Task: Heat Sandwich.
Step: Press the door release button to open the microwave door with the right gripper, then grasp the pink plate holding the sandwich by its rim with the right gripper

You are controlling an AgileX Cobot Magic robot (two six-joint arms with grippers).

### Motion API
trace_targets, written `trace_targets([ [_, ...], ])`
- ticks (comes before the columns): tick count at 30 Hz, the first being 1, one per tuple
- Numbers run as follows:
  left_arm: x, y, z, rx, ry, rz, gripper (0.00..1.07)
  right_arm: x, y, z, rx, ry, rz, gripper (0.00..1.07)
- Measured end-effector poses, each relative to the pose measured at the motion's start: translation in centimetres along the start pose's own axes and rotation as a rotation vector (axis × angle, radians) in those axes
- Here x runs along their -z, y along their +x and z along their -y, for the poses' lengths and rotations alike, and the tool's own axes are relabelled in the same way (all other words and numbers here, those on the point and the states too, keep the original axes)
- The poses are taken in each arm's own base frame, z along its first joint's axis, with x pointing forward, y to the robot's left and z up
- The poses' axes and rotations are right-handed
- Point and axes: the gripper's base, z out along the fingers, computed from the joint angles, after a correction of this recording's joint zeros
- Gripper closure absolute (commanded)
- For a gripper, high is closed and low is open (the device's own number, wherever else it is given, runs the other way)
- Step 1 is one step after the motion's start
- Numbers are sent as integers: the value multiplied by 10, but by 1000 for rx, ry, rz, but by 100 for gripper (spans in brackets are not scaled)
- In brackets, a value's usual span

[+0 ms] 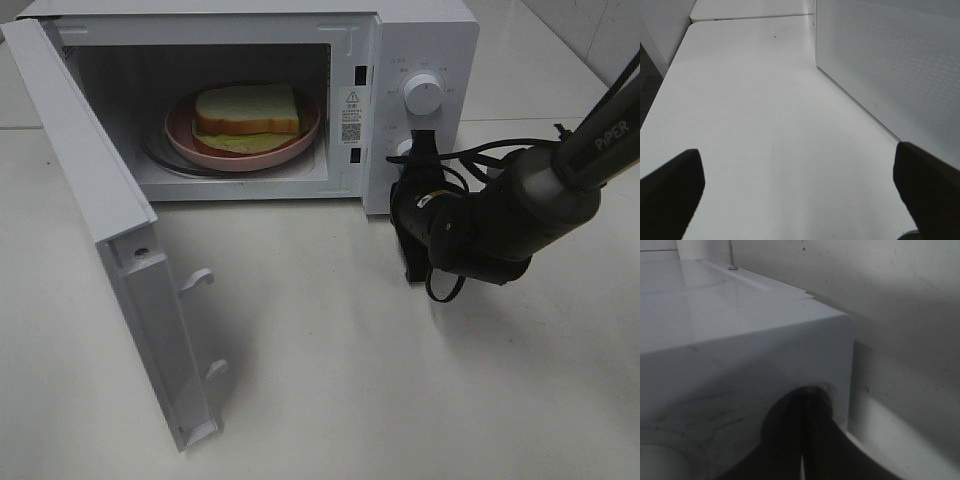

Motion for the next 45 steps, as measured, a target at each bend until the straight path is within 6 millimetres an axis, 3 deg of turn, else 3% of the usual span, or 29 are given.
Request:
trace_targets([
  [20, 0, 0, 0, 0, 0, 0, 10, 12, -9, -7, 45, 17, -38, 107],
  [28, 0, 0, 0, 0, 0, 0, 10, 37, -13, -15, 87, -37, -65, 107],
  [38, 0, 0, 0, 0, 0, 0, 10, 64, -21, -6, 139, 31, -105, 107],
  [45, 0, 0, 0, 0, 0, 0, 10, 89, -22, -14, 288, 109, -167, 107],
])
